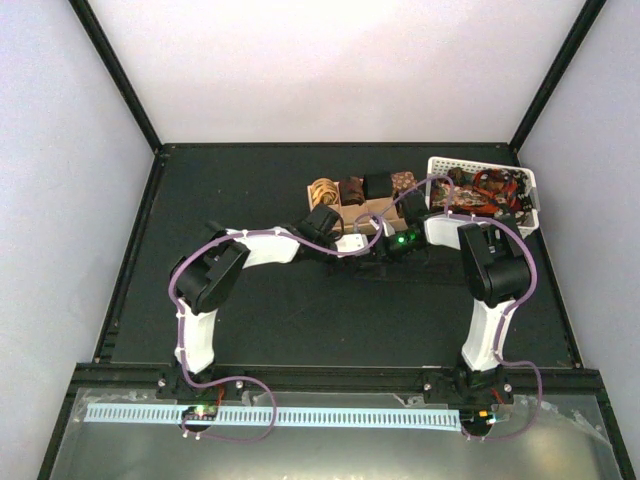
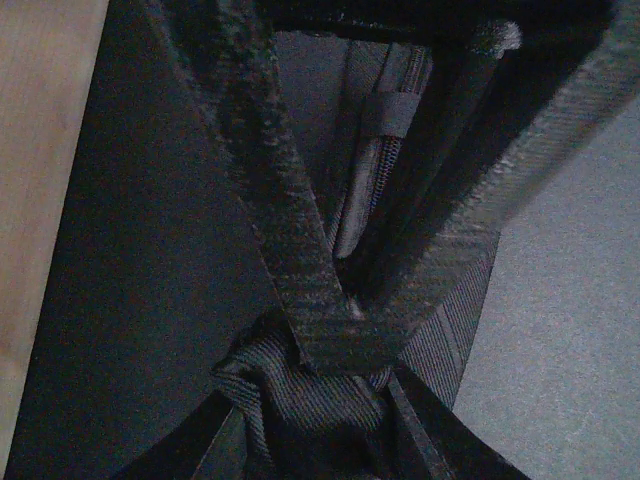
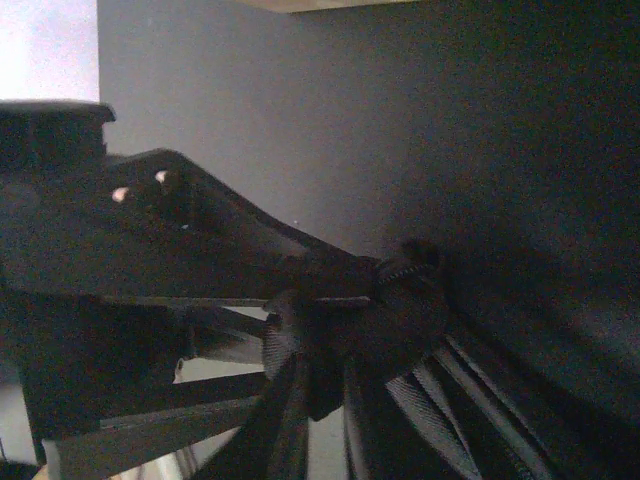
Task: Roll the ties
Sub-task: Roll the tie at the center of the board.
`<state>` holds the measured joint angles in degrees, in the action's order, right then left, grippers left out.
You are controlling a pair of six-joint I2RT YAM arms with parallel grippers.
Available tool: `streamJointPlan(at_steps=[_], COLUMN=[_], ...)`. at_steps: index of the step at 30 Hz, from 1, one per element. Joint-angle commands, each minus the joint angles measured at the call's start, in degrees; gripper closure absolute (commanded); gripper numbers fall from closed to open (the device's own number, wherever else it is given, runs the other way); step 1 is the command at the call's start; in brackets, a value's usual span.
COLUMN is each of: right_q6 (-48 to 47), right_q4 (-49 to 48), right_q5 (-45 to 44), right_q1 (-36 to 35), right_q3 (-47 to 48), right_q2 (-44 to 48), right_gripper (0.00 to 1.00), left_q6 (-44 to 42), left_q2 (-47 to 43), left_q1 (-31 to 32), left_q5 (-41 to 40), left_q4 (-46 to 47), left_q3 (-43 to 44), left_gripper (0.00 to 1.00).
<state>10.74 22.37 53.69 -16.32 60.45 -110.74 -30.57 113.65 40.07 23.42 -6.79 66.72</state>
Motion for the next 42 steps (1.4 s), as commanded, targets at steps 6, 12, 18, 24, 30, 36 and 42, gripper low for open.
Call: streamJointPlan(at_steps=[6,12,18,24,30,36,42], right_q6=[-4.64,-6.32,-7.42,-8.39,-10.23,-10.94,-11.27], right_q4=[4.56,6.62,7.93,9.39,12.00,13.27,14.41], right_q5=[-5.08,-6.36,-8.16,-9.61,-11.74,-13.81,-16.33], right_q1=[-0.23,0.38,1.52,1.83,1.99,1.99,2.08], right_q3=[0.68,-0.71,-1.44,-1.65,-1.69,-1.47,-1.19], right_q2=[-1.58,-0.88,-0.16,0.49,1.31,0.86,0.18], right_gripper=[0.99,0.99,0.99,0.99,0.99,0.99,0.99], left_q6=[0.75,1.25,2.33,5.21,7.03,8.29,10.46], left_q2=[2.66,1.75,-1.16,-2.13,-0.85,0.93,3.88], left_q1=[0.61,0.32,-0.59,-2.38,-2.53,-2.54,-2.48], left_q5=[-1.97,-0.30,2.75,8.49,13.17,17.51,18.90], left_q4=[-4.96,-2.70,4.03,15.14,22.13,26.02,31.30], left_q3=[1.63,1.19,-3.20,-7.49,-8.28,-8.41,-9.15], left_gripper=[0.64,0.52,0.37,0.30,0.25,0.24,0.26])
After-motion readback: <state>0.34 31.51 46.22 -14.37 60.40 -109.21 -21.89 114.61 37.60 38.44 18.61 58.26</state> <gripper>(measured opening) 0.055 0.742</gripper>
